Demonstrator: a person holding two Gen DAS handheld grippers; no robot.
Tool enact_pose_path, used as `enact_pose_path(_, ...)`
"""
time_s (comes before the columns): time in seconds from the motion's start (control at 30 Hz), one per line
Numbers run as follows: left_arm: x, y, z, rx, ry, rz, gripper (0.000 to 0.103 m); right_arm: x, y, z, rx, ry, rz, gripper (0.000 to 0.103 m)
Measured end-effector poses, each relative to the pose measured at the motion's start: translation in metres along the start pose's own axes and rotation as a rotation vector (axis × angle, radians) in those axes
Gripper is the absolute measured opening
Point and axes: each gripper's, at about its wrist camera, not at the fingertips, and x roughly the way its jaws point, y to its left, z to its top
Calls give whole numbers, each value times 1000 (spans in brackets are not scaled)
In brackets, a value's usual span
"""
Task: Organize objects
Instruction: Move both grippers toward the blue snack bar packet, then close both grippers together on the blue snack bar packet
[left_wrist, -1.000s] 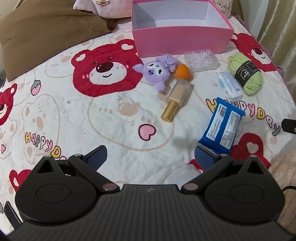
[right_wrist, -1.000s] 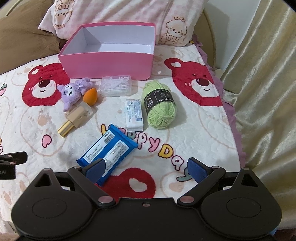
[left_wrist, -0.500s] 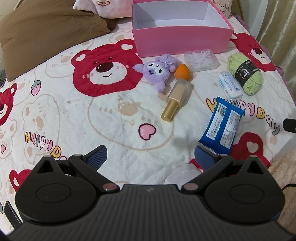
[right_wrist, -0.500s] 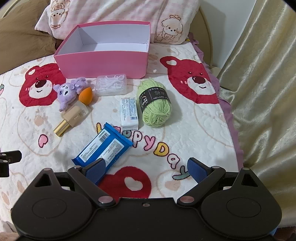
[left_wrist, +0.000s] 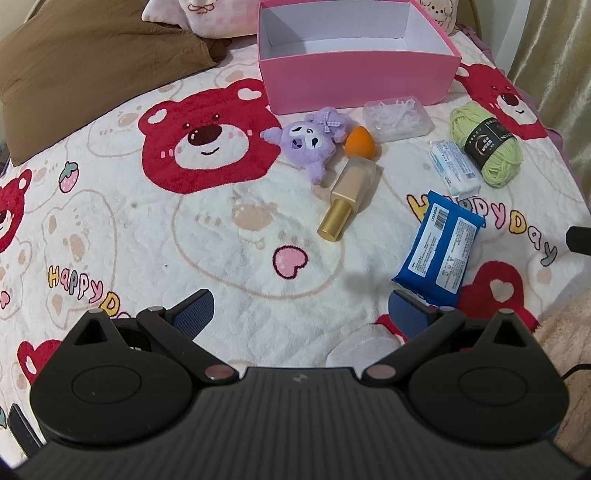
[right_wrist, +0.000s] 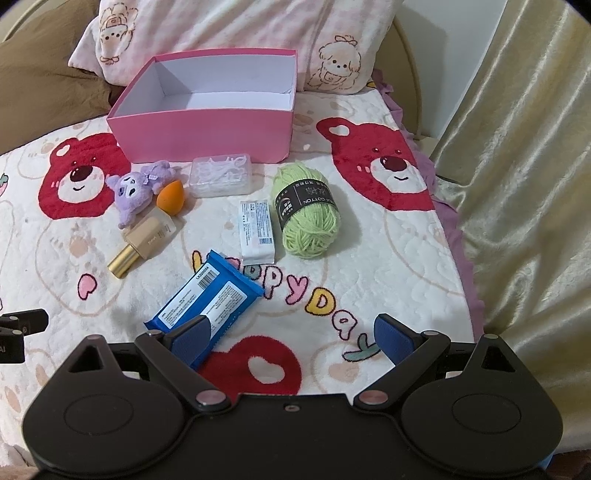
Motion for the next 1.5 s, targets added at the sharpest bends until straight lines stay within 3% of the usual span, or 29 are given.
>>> enact_pose_path(0.43,3,2,-2,9,13,9,102,0,2,0,-8,1,5,97)
enact_pose_path(0.63,3,4,-1,4,6,-27,101,4,5,0,-14,7,11,97)
enact_pose_path(0.87,4,-7,7,63,-28,-54,101,21,0,-2,24,18,90,97)
enact_pose_path(0.93,10,-8,11,59,-16,-116,102,25,-2,-6,43,-27,113,97)
enact_pose_path(1.0,19,-10,16,53,-12,-151,102,28,0,-11,29,-98,120,97)
enact_pose_path(1.07,27,-15,20,60,-17,-163,102,36,0,-11,25,-116,166,97)
enact_pose_path(1.27,60,-26,40,80,-42,-250,101,86,-14,-5,191,28,295,97)
enact_pose_path(1.37,81,-34,49,88,-85,-226,95,125,-35,-3,382,184,413,89)
enact_pose_path(1.5,103,-56,56,170,-74,-223,90,154,-44,-10,468,274,410,87)
